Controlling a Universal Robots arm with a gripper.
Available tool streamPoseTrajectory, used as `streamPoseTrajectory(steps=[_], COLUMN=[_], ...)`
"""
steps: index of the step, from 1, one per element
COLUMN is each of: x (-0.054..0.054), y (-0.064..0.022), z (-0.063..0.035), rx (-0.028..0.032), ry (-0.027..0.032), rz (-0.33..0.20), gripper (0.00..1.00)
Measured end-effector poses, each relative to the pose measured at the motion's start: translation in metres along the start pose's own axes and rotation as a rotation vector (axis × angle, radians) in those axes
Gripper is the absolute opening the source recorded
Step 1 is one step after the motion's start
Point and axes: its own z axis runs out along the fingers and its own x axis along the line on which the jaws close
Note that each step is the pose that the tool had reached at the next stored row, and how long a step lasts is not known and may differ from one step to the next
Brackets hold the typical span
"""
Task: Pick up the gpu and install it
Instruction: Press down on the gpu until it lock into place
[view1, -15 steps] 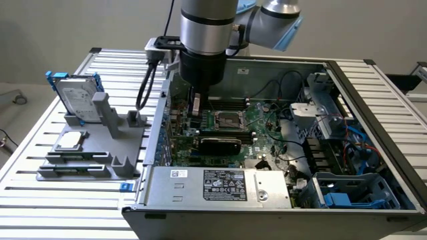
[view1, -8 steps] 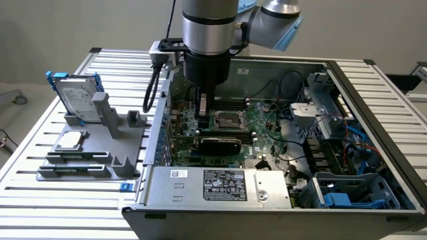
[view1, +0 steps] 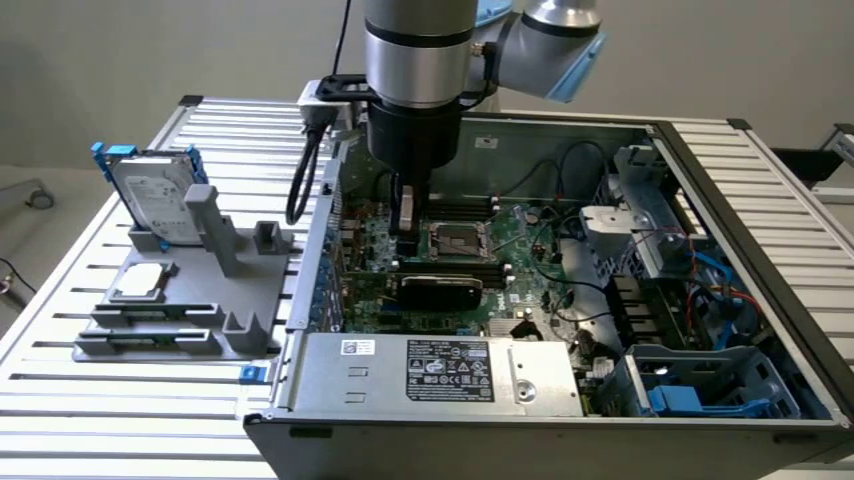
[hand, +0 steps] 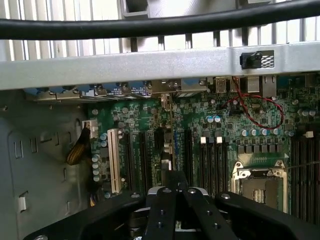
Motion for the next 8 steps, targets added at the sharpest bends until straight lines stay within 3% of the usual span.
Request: streamPoseTrajectory(steps=[8], x=[0.0001], y=[0.0001], z=[-0.0017], rx=[-0.0001], ry=[0.0001], rz=[0.0], gripper=[0.11])
